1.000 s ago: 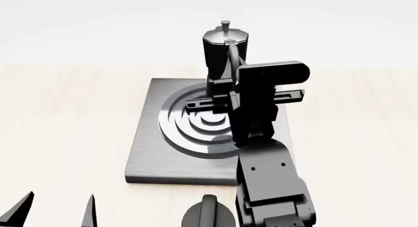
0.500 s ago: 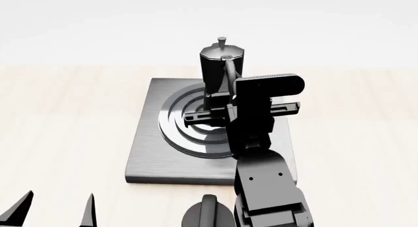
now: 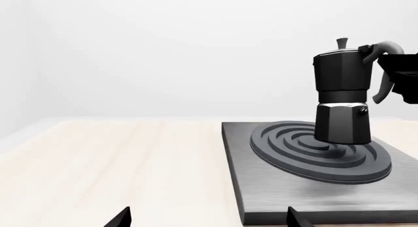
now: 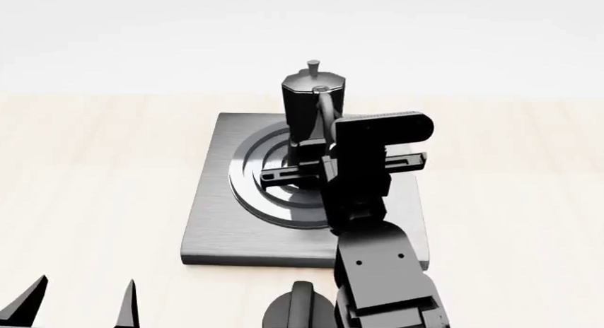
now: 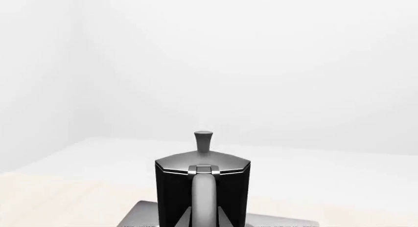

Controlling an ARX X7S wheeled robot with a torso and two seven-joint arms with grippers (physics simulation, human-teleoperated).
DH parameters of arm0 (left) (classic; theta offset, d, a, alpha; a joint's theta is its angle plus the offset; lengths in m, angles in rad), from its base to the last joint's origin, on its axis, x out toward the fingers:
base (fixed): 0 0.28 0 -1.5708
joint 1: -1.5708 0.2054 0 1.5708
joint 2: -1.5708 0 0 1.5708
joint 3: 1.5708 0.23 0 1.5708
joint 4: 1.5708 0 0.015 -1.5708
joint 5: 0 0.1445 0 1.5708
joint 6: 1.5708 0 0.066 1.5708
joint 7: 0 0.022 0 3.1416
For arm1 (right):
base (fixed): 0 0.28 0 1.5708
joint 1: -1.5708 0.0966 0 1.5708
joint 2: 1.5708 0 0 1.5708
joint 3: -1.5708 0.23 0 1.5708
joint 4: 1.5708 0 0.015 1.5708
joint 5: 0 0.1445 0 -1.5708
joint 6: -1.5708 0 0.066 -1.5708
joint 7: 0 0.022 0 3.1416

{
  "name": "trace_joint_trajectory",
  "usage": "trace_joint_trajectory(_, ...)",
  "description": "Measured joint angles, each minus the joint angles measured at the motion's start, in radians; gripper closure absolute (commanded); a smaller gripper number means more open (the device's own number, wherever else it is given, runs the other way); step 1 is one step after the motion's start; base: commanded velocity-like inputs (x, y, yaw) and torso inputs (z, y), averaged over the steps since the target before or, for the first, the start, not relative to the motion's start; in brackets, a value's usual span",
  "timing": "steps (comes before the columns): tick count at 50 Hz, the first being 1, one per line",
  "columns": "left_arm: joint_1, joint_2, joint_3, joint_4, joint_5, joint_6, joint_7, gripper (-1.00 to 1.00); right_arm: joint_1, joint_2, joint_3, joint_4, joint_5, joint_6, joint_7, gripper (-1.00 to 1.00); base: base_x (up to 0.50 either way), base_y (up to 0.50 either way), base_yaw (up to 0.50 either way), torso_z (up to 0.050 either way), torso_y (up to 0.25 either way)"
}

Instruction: Put the moka pot on the stove.

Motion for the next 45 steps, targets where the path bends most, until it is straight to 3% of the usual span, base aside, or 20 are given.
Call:
trace_joint_trajectory(25,-0.003,-0.004,0.006,-0.011,-0.005,0.007,-0.003,-1.00,-0.010,0.000,-0.107,0.000,0.113,-0.017,0.000,1.00,0.00,0.00,0.00,0.000,0.001)
trace_joint_trajectory(45,-0.007,-0.005,0.012,-0.021,-0.010,0.014,-0.004,-1.00,-0.021,-0.001,-0.105,0.000,0.116,-0.015,-0.001,1.00,0.00,0.00,0.00,0.001,0.001)
